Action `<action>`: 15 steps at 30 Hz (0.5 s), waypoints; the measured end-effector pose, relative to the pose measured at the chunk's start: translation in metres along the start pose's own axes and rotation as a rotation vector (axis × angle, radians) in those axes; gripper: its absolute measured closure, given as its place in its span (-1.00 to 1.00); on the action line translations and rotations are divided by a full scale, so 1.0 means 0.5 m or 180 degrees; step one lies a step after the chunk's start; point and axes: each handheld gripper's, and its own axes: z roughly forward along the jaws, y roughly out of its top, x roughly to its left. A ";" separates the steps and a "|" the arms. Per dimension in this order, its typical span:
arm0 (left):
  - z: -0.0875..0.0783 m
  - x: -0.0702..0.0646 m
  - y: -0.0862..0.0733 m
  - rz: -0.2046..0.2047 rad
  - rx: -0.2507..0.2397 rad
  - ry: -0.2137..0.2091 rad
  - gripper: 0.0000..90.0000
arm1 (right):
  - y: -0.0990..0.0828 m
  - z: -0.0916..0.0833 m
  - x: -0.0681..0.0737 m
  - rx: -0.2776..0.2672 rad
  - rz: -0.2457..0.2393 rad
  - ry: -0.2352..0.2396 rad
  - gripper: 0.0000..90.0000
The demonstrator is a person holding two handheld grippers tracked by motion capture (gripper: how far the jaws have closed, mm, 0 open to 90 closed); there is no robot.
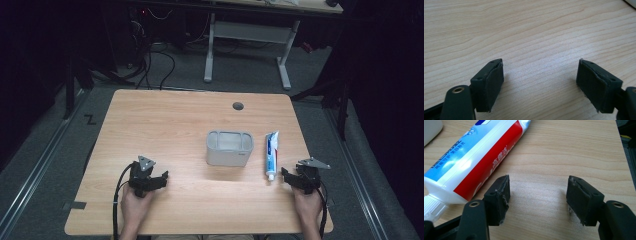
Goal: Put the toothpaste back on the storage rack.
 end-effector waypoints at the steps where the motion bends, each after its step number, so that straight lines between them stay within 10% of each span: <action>1: 0.000 0.000 0.000 0.0000 -0.0001 0.0000 -0.50 | 0.000 0.000 0.001 -0.0001 -0.0002 -0.0001 -0.22; 15: 0.000 0.000 0.000 -0.0001 0.0001 -0.0002 -0.50 | -0.001 0.000 0.002 -0.0006 0.0001 -0.0006 -0.24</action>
